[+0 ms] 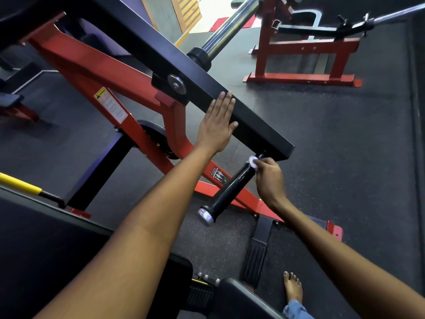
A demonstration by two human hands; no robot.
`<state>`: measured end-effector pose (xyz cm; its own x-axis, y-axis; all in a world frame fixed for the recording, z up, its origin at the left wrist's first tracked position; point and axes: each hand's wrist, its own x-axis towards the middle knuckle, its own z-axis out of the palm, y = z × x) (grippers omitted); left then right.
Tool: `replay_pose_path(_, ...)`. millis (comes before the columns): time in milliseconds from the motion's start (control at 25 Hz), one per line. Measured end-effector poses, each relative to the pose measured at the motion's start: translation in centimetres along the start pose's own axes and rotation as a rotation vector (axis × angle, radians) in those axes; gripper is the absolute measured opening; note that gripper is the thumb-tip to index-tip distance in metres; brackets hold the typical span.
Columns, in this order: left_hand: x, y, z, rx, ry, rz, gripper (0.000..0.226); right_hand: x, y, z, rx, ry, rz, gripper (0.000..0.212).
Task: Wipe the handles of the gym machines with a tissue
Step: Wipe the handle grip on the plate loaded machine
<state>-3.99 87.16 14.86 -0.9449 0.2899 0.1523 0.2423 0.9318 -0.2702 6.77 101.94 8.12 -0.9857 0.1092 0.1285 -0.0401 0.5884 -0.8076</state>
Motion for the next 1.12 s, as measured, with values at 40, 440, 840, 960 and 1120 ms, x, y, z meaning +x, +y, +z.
replay_pose_path(40,0.0,0.1,0.0,-0.017,-0.004,-0.002,0.063,0.1,-0.4,0.2,-0.037,-0.046,-0.009,0.02)
replay_pose_path(440,-0.1,-0.1,0.0,-0.034,-0.006,0.013,0.064,0.4,-2.2,0.4,-0.23,-0.207,-0.218,0.022)
replay_pose_path(840,0.0,0.0,0.1,-0.051,-0.021,0.004,0.066,-1.9,-6.2,0.2,-0.107,-0.528,-0.328,0.018)
replay_pose_path(960,0.0,0.1,0.1,-0.033,-0.026,-0.009,0.067,2.6,-4.1,-0.1,-0.437,-0.373,-0.069,0.02)
replay_pose_path(1120,0.0,0.3,0.2,-0.03,-0.021,-0.01,0.068,-0.7,-8.2,2.1,-0.511,-0.645,-0.253,0.014)
